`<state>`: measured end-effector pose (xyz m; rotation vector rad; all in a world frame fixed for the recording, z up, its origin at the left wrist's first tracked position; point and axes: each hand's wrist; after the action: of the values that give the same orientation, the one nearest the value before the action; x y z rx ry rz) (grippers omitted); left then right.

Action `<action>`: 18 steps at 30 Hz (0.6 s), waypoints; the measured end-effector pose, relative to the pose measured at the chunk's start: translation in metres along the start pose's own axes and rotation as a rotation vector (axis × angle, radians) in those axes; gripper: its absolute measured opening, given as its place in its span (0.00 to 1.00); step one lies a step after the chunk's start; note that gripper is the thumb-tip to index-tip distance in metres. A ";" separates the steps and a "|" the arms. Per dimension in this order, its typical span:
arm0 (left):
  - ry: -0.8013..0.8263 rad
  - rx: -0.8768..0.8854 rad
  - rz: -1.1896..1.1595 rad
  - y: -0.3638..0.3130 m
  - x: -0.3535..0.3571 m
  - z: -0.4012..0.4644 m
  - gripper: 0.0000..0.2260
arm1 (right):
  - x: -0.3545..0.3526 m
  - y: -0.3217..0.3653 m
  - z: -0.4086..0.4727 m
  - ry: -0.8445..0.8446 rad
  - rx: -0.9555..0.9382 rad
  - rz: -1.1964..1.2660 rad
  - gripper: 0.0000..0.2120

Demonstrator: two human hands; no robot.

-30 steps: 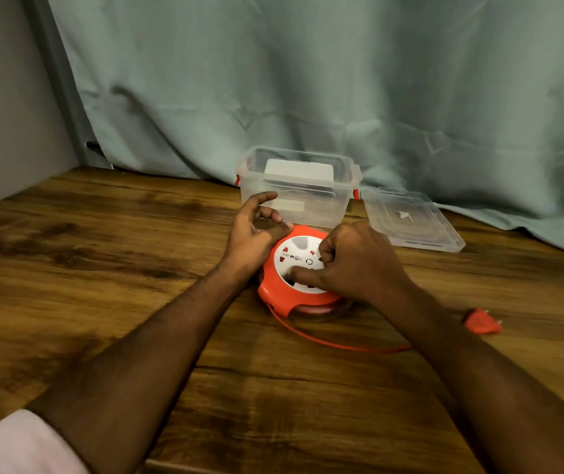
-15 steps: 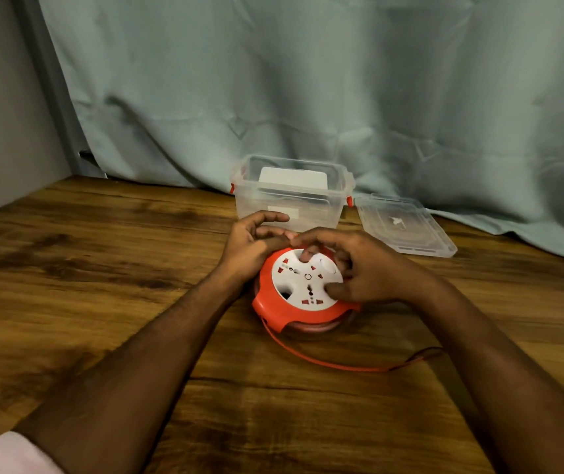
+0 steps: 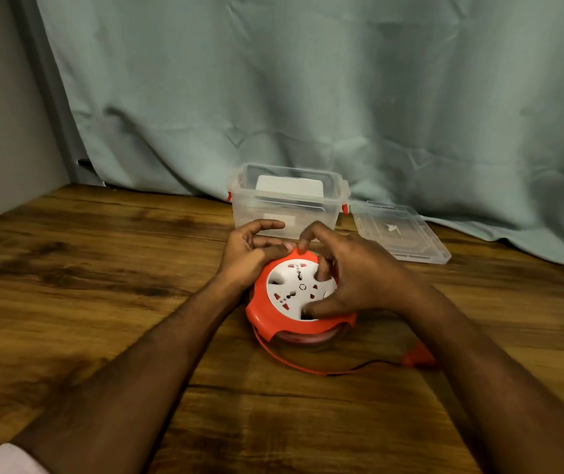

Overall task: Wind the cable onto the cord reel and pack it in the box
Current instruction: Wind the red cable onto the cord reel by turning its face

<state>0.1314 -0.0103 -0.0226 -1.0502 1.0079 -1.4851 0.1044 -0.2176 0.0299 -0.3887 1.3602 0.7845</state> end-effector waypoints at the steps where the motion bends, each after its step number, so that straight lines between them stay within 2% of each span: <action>1: -0.005 -0.001 0.001 0.001 0.000 0.000 0.19 | 0.003 0.002 0.001 -0.011 0.013 -0.023 0.35; 4: -0.031 -0.004 0.004 0.004 -0.001 0.002 0.18 | 0.015 0.009 0.006 -0.071 0.074 -0.082 0.27; 7: -0.068 -0.006 -0.008 0.006 -0.002 0.003 0.16 | 0.026 0.013 0.009 -0.175 0.109 -0.112 0.26; 10: -0.074 -0.007 -0.012 0.005 -0.002 0.004 0.16 | 0.032 0.017 0.011 -0.210 0.069 -0.113 0.25; 13: -0.059 -0.017 -0.029 0.003 -0.003 0.004 0.15 | 0.026 0.017 0.008 -0.189 -0.005 -0.056 0.23; 16: -0.038 -0.019 -0.036 0.000 -0.007 0.004 0.15 | 0.012 0.008 0.003 -0.120 -0.107 0.132 0.12; 18: -0.020 -0.027 -0.037 -0.002 -0.009 0.003 0.16 | 0.005 0.000 0.002 -0.052 -0.129 0.213 0.16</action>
<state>0.1351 -0.0009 -0.0203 -1.1065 1.0014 -1.4918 0.1054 -0.2145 0.0253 -0.3249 1.3195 1.0551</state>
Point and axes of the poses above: each hand's wrist, its own z-axis towards the middle knuckle, its own x-axis out of the palm, y = z × x, and after that the axes turned 7 degrees about y, right-handed
